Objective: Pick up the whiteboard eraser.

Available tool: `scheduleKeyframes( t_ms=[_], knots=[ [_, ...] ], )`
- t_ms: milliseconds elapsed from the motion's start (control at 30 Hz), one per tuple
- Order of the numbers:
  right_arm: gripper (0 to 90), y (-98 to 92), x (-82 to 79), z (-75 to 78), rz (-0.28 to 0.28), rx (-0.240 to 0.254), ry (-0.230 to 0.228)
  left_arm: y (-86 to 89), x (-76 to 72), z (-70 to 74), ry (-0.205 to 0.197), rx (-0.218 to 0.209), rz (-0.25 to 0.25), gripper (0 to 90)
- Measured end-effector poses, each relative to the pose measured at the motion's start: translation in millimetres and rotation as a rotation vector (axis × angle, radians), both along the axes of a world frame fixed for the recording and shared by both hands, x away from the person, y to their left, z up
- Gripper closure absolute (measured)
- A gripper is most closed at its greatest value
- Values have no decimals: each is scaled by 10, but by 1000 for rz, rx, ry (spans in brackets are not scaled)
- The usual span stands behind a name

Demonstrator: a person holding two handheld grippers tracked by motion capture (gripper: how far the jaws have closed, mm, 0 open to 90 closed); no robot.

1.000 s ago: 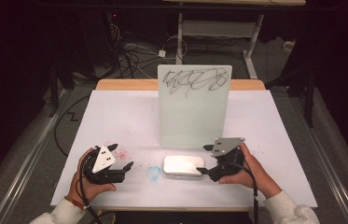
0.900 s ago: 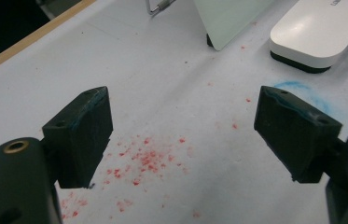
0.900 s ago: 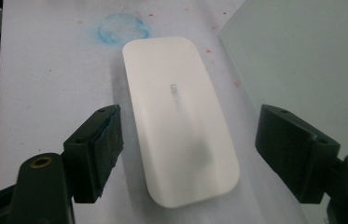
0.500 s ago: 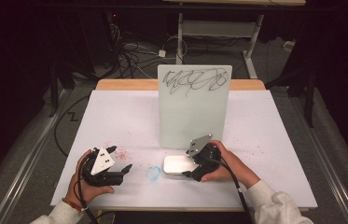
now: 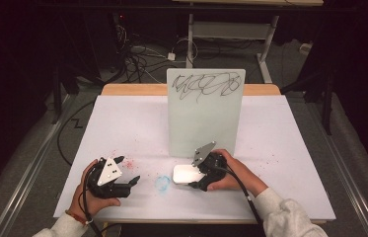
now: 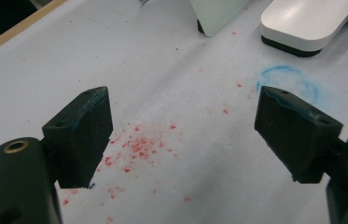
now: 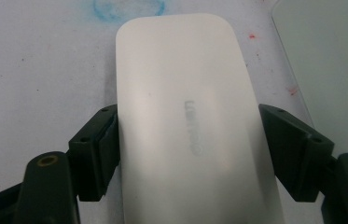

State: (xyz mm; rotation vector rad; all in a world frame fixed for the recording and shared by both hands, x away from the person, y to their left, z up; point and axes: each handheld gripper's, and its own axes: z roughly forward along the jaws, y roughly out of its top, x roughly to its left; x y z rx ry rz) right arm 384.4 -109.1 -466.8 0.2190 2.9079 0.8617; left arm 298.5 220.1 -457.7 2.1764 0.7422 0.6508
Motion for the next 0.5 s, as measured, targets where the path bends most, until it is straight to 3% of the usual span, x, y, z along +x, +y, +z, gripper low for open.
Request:
scheduleKeyframes(
  t_ms=[300, 500],
  knots=[
    [305, -30, 9, 16, 21, 20, 12, -8, 6, -10, 10, 7, -6, 186],
    [307, -47, -23, 49, 2, 43, -11, -5, 5, -7, 7, 5, -2, 187]
  ],
)
